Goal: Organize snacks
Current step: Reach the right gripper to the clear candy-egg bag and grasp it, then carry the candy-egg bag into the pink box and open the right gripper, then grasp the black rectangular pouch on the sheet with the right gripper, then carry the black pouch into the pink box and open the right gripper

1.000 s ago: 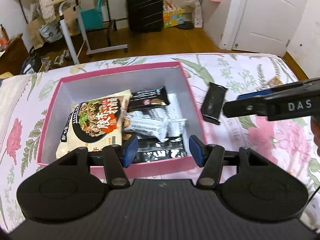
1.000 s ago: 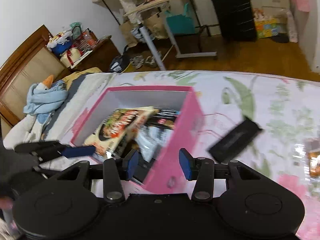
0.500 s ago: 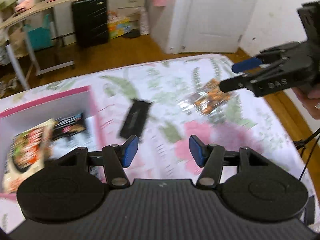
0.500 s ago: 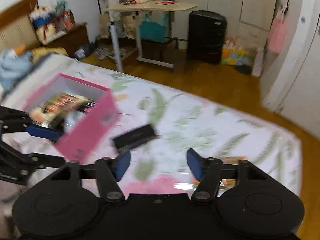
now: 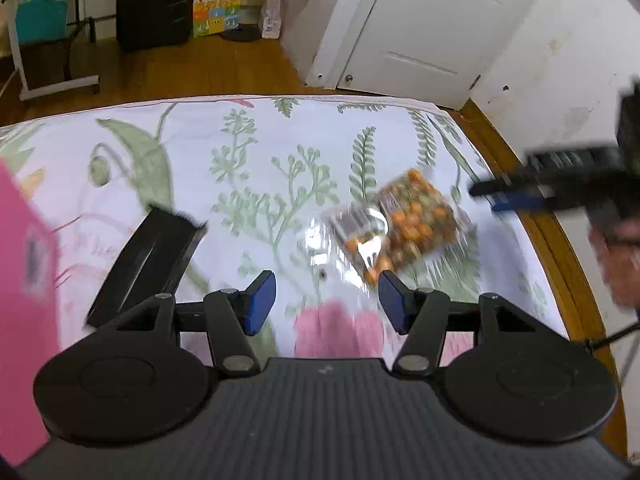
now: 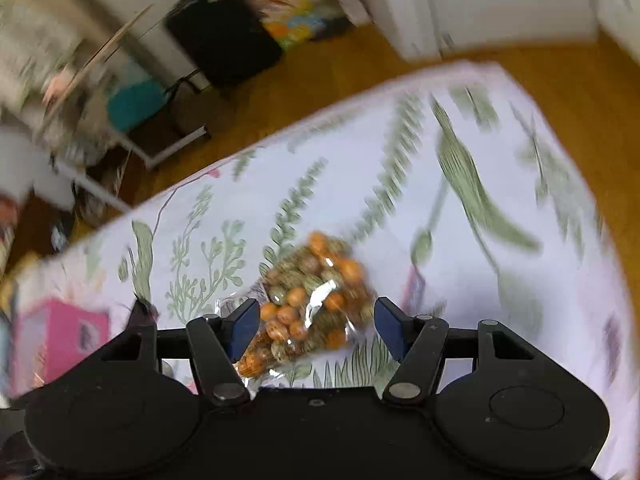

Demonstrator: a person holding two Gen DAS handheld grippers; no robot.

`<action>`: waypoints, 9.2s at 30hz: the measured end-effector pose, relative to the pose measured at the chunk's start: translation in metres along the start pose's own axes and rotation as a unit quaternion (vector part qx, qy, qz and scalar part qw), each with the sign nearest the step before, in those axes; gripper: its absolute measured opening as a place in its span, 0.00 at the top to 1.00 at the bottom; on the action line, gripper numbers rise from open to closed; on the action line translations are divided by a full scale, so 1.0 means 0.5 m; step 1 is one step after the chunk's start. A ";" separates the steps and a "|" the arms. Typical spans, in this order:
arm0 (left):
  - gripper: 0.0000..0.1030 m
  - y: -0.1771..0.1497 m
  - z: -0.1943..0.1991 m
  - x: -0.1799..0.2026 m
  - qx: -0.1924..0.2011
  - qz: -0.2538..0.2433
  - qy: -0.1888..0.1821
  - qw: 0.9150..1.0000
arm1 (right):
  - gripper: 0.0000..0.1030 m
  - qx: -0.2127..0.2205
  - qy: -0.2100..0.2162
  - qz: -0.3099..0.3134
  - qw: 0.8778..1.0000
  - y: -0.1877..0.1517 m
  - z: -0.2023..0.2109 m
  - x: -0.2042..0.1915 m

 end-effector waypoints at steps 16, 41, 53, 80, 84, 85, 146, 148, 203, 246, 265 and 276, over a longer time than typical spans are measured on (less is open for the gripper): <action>0.42 0.086 -0.218 0.001 -0.068 -0.008 -0.102 0.992 | 0.33 -0.084 0.055 -0.166 0.981 -0.051 -0.117 0.036; 0.52 0.026 -0.209 0.093 -0.041 -0.050 -0.137 0.988 | 0.25 -0.035 -0.103 0.024 0.994 -0.052 -0.157 -0.051; 0.53 -0.038 -0.099 0.160 -0.051 -0.082 -0.149 0.984 | 0.27 -0.091 -0.092 -0.017 0.991 -0.130 -0.083 -0.025; 0.60 -0.104 0.216 0.108 -0.057 -0.108 -0.021 0.992 | 0.27 -0.030 0.003 0.141 0.990 -0.349 0.062 -0.262; 0.60 -0.104 0.276 0.074 -0.047 -0.098 -0.002 0.994 | 0.27 -0.027 0.019 0.164 0.986 -0.371 0.077 -0.325; 0.60 -0.105 0.292 0.063 -0.044 -0.095 0.004 0.994 | 0.27 -0.028 0.023 0.171 0.985 -0.376 0.079 -0.341; 0.50 -0.093 0.267 -0.054 0.010 -0.001 0.129 0.992 | 0.24 0.021 0.118 0.349 0.929 -0.219 -0.052 -0.429; 0.51 -0.095 0.222 -0.040 0.003 -0.012 0.167 0.986 | 0.27 0.018 0.122 0.358 0.925 -0.206 -0.077 -0.417; 0.50 -0.202 0.091 -0.020 -0.029 0.116 0.127 0.985 | 0.45 -0.059 0.041 0.292 0.954 -0.323 -0.127 -0.267; 0.47 -0.221 0.475 -0.307 0.037 0.072 0.171 0.982 | 0.56 -0.059 0.141 0.337 0.929 -0.525 -0.019 -0.618; 0.43 -0.214 0.395 -0.399 0.020 0.093 0.178 0.979 | 0.54 -0.007 0.116 0.341 0.933 -0.518 -0.096 -0.628; 0.43 -0.229 0.415 -0.293 0.024 0.030 0.188 0.981 | 0.46 0.063 0.120 0.362 0.922 -0.563 -0.006 -0.555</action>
Point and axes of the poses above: each gripper's, at about its wrist camera, not at the fingertips, and z roughly against the way its jaws point, x to its right, y to its top, the point moved 4 cm from there along -z, roughly the way its jaws point, and after that the axes turned 14 degrees about -z, right-handed, at the moved point
